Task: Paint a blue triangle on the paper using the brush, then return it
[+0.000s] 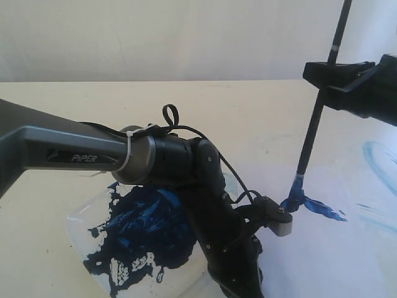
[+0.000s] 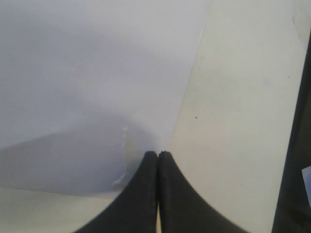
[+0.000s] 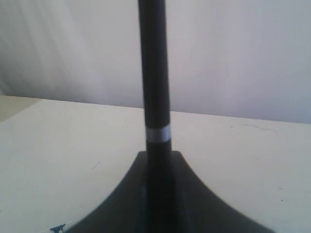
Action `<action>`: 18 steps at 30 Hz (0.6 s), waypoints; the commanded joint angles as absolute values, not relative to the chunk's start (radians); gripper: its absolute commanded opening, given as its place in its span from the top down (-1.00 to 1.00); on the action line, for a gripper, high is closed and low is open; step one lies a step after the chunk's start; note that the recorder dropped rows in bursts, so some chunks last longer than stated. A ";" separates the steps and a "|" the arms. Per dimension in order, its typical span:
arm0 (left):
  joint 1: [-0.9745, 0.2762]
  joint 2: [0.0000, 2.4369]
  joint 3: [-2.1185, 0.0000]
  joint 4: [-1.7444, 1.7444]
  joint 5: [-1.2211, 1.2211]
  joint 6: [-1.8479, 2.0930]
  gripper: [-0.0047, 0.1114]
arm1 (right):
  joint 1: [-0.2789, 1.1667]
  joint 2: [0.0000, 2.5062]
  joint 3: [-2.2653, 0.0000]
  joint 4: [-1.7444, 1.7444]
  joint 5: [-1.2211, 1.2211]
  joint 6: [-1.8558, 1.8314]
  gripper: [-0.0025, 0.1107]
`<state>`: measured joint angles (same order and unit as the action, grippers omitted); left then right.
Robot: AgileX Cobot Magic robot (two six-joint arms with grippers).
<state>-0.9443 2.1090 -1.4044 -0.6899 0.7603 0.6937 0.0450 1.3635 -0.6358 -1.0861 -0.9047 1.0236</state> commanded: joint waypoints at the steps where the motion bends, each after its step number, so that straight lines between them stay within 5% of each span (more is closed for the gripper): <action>1: -0.949 2.117 -1.397 -0.694 0.782 0.692 0.92 | 0.087 1.355 -0.596 -0.972 -0.859 0.943 0.96; 18: -0.949 2.117 -1.397 -0.694 0.794 0.692 0.92 | 0.120 1.428 -0.570 -0.894 -0.944 0.822 0.96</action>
